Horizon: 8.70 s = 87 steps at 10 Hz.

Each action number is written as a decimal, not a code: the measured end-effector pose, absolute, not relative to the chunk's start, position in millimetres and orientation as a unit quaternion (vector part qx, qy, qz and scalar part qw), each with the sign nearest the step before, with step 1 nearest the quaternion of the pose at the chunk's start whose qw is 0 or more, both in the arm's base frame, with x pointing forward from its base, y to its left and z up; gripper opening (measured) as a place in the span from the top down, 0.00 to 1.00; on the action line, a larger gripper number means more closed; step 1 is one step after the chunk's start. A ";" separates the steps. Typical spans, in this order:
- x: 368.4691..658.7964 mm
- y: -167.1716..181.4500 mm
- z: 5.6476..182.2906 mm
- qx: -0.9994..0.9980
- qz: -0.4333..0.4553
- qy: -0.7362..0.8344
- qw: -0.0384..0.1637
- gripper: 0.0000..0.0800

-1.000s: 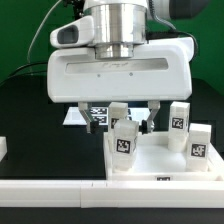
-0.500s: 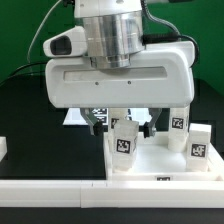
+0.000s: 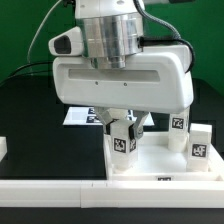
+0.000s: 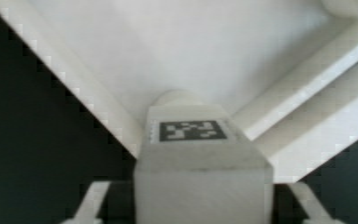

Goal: Assemble square table

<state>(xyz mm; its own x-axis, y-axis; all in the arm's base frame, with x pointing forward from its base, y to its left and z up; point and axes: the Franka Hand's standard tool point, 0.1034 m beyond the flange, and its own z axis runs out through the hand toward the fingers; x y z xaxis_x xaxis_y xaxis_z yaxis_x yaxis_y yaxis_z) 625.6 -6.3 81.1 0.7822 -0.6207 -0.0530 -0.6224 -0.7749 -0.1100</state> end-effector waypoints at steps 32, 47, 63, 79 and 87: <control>635.3 -5.0 81.1 -0.818 -0.024 0.571 0.057 0.64; 636.2 -0.7 77.5 -0.980 -0.027 0.194 0.035 0.64; 631.8 8.0 76.6 -0.953 -0.042 0.296 0.042 0.19; 630.8 2.6 72.9 -0.763 -0.037 0.642 0.064 0.64; 624.1 -4.3 74.8 -0.914 -0.035 0.400 0.052 0.22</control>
Offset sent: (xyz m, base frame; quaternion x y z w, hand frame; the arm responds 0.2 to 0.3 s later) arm -0.0113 0.0036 -0.0029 0.0257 0.0445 0.4993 0.8649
